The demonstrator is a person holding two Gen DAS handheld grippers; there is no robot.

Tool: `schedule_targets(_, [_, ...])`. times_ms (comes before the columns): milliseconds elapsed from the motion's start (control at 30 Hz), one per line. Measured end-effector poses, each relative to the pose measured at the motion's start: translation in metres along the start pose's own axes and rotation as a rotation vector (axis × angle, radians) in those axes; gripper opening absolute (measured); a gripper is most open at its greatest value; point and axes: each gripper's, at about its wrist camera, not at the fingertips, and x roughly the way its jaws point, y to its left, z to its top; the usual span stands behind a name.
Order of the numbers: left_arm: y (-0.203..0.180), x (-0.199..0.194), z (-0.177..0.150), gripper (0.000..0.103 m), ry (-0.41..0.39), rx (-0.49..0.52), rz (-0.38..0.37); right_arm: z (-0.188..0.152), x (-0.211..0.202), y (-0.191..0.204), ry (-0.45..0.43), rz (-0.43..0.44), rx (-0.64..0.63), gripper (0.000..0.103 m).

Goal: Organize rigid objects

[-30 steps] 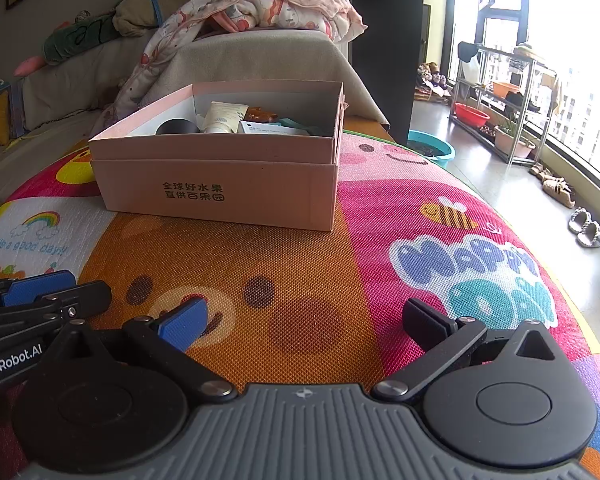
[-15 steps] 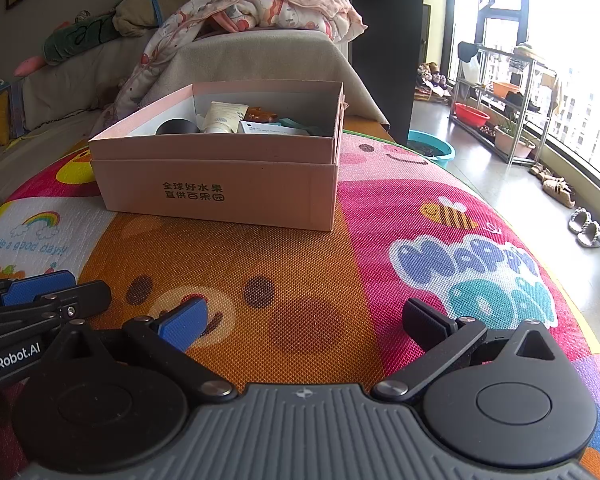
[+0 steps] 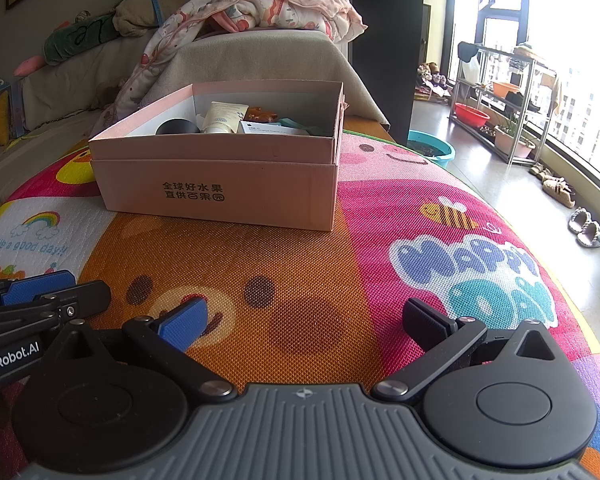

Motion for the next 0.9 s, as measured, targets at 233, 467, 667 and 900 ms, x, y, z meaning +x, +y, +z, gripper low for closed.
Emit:
schedule_targets(233, [-0.0001,-0.0001,0.0001,0.036,0.0,0.0,0.0,-0.0001,0.0,-0.0001,0.0,0.0,0.0,0.103])
schedule_targets(467, [-0.0006,0.0,-0.0002,0.036,0.0,0.005,0.004,-0.0001,0.0001,0.0,0.0,0.0,0.0,0.103])
schedule_targets(667, [-0.0038,0.0002,-0.0006,0.036,0.0,0.01,0.008,-0.0001,0.0001,0.0,0.0,0.0,0.0,0.103])
schedule_targets(900, [-0.0056,-0.0003,-0.0011,0.036,0.0,0.017,0.013,-0.0001,0.0002,0.0,0.0,0.0,0.0,0.103])
